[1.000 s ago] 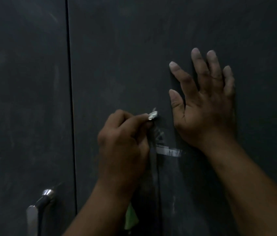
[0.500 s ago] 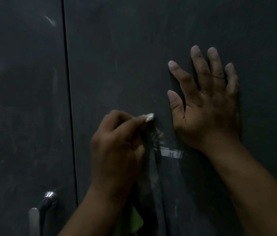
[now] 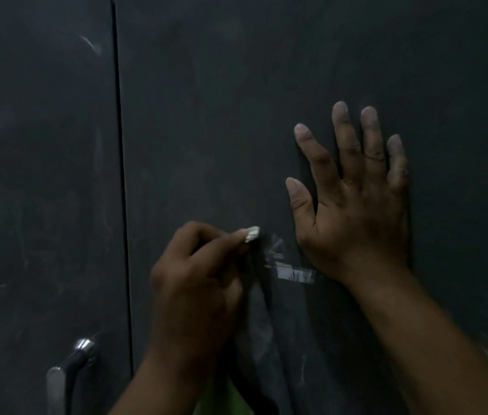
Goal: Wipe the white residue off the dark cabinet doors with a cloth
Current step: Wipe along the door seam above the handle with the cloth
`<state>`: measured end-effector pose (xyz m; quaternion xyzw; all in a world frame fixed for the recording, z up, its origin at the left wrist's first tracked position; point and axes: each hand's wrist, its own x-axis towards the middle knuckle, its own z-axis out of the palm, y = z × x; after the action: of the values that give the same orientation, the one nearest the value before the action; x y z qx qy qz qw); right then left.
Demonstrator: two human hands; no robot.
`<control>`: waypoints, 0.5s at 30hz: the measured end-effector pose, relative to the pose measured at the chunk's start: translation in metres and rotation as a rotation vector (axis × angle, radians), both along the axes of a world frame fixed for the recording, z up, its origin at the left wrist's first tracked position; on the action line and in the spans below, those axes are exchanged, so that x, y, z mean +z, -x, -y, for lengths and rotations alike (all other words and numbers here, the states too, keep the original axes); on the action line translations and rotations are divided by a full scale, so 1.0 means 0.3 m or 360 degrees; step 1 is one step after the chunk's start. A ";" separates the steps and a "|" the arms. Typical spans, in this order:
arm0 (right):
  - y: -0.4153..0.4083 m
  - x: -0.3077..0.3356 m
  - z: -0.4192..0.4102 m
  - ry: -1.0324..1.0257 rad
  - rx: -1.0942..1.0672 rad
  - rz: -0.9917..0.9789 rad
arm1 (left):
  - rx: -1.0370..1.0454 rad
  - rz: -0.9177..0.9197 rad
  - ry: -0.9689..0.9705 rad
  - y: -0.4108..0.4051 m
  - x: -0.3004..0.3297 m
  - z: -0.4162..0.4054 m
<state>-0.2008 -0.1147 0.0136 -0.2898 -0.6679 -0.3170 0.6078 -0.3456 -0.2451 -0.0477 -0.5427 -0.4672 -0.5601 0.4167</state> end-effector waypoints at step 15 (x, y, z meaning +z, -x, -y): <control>-0.005 -0.003 0.008 0.0051 -0.0012 0.0034 | 0.0057 -0.0042 0.0079 -0.031 -0.004 -0.007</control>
<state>-0.1994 -0.1172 0.0127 -0.2985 -0.6783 -0.3116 0.5947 -0.3362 -0.2430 -0.0489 -0.5517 -0.4851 -0.5335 0.4191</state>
